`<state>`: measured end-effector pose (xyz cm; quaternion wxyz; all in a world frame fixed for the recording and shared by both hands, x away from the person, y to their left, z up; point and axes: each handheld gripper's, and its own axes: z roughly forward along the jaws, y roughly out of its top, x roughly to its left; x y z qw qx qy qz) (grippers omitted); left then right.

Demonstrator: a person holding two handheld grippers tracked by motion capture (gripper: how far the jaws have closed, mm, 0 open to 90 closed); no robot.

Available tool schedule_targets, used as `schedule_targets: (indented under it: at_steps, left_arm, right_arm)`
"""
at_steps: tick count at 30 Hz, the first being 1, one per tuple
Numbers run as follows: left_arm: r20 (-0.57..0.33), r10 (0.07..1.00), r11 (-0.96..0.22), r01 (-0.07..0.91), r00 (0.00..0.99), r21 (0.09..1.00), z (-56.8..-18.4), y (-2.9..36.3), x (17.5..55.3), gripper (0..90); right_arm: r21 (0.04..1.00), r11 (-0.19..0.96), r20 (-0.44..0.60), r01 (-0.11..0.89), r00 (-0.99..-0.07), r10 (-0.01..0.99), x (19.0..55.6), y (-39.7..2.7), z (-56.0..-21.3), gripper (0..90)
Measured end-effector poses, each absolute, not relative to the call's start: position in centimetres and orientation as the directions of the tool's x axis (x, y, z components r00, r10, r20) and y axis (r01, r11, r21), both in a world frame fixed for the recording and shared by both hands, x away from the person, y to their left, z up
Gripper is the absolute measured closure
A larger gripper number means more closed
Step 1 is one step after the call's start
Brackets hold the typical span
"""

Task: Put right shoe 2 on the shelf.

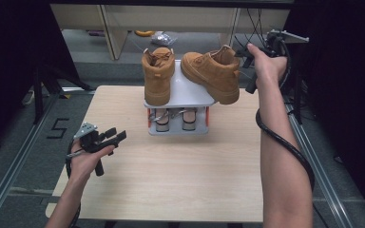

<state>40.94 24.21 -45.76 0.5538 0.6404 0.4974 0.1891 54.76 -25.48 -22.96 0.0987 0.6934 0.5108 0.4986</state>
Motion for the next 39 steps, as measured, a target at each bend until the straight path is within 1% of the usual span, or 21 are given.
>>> schedule_targets:
  at_steps: [4,7,9,10,12,13,14,15,18,20,23,24,25,26,28,29,30,35,36,37,39]
  left_arm:
    - [-0.305,0.848,0.107,0.424,0.433,0.899,-45.7,24.2,40.9,46.1]
    - [-0.306,0.849,0.111,0.422,0.431,0.900,-45.7,24.3,40.9,46.3]
    - [-0.304,0.849,0.109,0.421,0.431,0.900,-45.7,24.3,40.9,46.7]
    - [-0.305,0.849,0.109,0.423,0.431,0.900,-45.7,24.2,40.9,46.9]
    - [-0.302,0.849,0.103,0.423,0.435,0.900,-45.7,24.2,40.9,47.3]
    - [-0.300,0.848,0.101,0.423,0.437,0.900,-45.7,24.1,40.8,47.5]
    - [-0.299,0.848,0.100,0.422,0.438,0.901,-45.7,24.1,40.8,47.5]
    - [-0.298,0.849,0.099,0.421,0.437,0.902,-45.7,24.1,40.8,47.6]
    - [-0.297,0.851,0.098,0.423,0.434,0.901,-45.7,24.1,40.8,47.6]
    - [-0.298,0.850,0.098,0.426,0.434,0.900,-45.8,24.1,40.9,47.6]
    - [-0.298,0.851,0.097,0.429,0.432,0.898,-45.9,24.1,40.9,47.5]
    - [-0.298,0.851,0.097,0.429,0.432,0.898,-45.9,24.1,40.9,47.5]
    - [-0.297,0.851,0.096,0.429,0.432,0.898,-45.9,24.2,40.9,47.4]
    - [-0.297,0.851,0.096,0.427,0.433,0.899,-45.9,24.2,40.9,47.3]
    - [-0.295,0.851,0.095,0.425,0.434,0.900,-45.9,24.3,40.9,47.3]
    - [-0.295,0.851,0.095,0.425,0.434,0.900,-45.8,24.3,40.8,47.3]
    - [-0.295,0.852,0.095,0.426,0.433,0.900,-45.8,24.3,40.8,47.2]
    - [-0.297,0.852,0.098,0.425,0.430,0.900,-45.7,24.3,40.8,47.1]
    - [-0.296,0.853,0.099,0.425,0.430,0.900,-45.8,24.3,40.8,47.1]
    - [-0.296,0.853,0.098,0.425,0.430,0.900,-45.8,24.3,40.9,47.1]
    - [-0.297,0.852,0.098,0.426,0.432,0.899,-45.9,24.2,40.9,47.0]
  right_arm:
    - [0.641,-0.489,0.619,0.592,-0.022,0.785,53.9,-27.1,-22.8,57.1]
    - [0.646,-0.483,0.602,0.591,-0.006,0.799,53.2,-28.4,-23.1,73.0]
    - [0.634,-0.465,0.589,0.618,0.005,0.808,52.8,-29.0,-23.7,82.7]
    - [0.628,-0.454,0.578,0.632,0.012,0.816,52.6,-29.2,-24.2,86.2]
    - [0.600,-0.441,0.576,0.667,0.022,0.817,52.3,-29.5,-25.5,90.0]
    - [0.574,-0.444,0.585,0.688,0.034,0.810,52.1,-29.6,-26.1,90.0]
    - [0.577,-0.430,0.575,0.694,0.028,0.818,52.0,-29.8,-27.0,90.0]
    - [0.551,-0.432,0.582,0.714,0.043,0.812,51.9,-29.8,-27.7,90.0]
    - [0.514,-0.418,0.583,0.749,0.053,0.811,51.7,-29.7,-29.9,90.0]
    - [0.493,-0.394,0.565,0.776,0.059,0.823,51.5,-29.3,-31.1,90.0]
    - [0.491,-0.375,0.558,0.786,0.046,0.828,51.2,-28.8,-32.0,90.0]
    - [0.488,-0.363,0.555,0.794,0.038,0.831,51.1,-28.6,-32.2,90.0]
    - [0.492,-0.368,0.589,0.789,0.010,0.808,51.0,-28.4,-32.5,90.0]
    - [0.491,-0.348,0.550,0.799,0.025,0.835,50.9,-28.2,-32.5,90.0]
    - [0.490,-0.345,0.557,0.801,0.017,0.830,50.7,-27.7,-32.7,90.0]
    - [0.493,-0.343,0.582,0.800,-0.010,0.813,50.6,-27.6,-32.8,90.0]
    - [0.492,-0.336,0.561,0.803,0.003,0.828,50.6,-27.3,-32.8,90.0]
    - [0.502,-0.323,0.559,0.802,-0.016,0.829,50.7,-26.8,-32.6,90.0]
    - [0.498,-0.328,0.552,0.803,-0.002,0.834,50.7,-26.7,-32.4,90.0]
    - [0.510,-0.319,0.542,0.799,-0.010,0.840,50.6,-26.7,-32.4,90.0]
    - [0.514,-0.328,0.577,0.793,-0.037,0.816,50.6,-26.5,-32.4,90.0]
